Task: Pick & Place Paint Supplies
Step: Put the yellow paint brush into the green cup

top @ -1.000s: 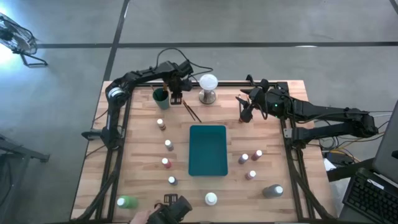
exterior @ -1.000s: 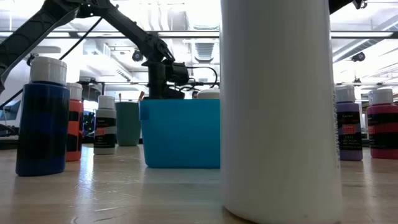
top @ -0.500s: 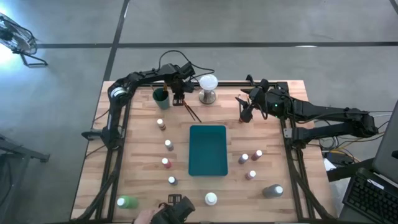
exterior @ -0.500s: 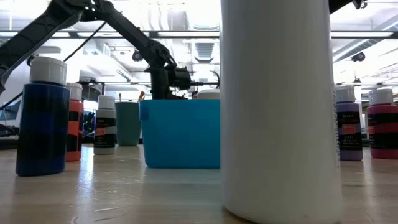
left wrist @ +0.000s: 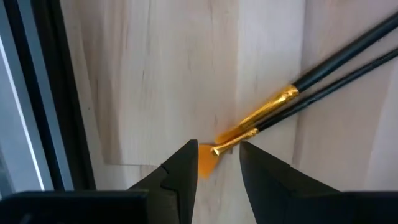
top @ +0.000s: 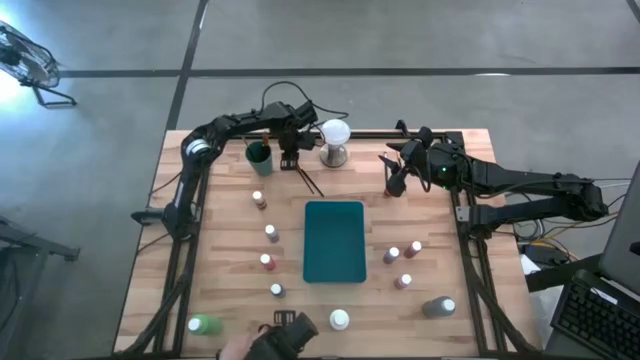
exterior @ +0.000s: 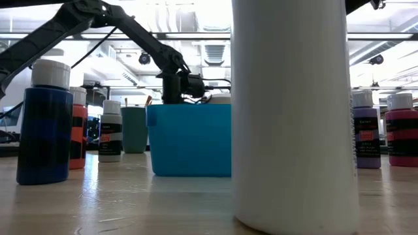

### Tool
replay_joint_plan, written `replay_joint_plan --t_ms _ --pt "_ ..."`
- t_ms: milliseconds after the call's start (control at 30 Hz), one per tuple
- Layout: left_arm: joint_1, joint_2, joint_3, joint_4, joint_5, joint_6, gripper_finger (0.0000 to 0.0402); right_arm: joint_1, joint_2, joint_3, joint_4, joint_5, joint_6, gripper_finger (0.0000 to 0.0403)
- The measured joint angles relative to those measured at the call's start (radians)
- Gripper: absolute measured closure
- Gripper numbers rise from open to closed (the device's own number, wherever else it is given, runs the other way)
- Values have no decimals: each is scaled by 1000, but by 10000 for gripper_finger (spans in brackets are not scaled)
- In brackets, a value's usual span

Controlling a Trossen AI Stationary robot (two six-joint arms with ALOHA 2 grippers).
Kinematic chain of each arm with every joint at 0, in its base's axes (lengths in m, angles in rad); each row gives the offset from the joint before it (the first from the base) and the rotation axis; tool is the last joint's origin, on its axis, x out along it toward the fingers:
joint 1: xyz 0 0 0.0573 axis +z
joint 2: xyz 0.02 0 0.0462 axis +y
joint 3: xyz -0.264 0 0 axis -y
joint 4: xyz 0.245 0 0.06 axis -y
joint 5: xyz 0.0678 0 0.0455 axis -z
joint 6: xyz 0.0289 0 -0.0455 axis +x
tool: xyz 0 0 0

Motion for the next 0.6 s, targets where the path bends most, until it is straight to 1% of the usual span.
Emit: replay_joint_plan --t_ms 100,300,433,600 --pt "0 -1 1 -1 0 8 278 0 0 0 0 0 0 225" --pt "0 -1 1 3 1 9 278 0 0 0 -1 0 0 208" --pt "1 -1 0 5 34 12 278 0 0 0 -1 0 -4 200" --pt "0 -1 0 31 34 16 278 0 0 0 -1 0 -7 197"
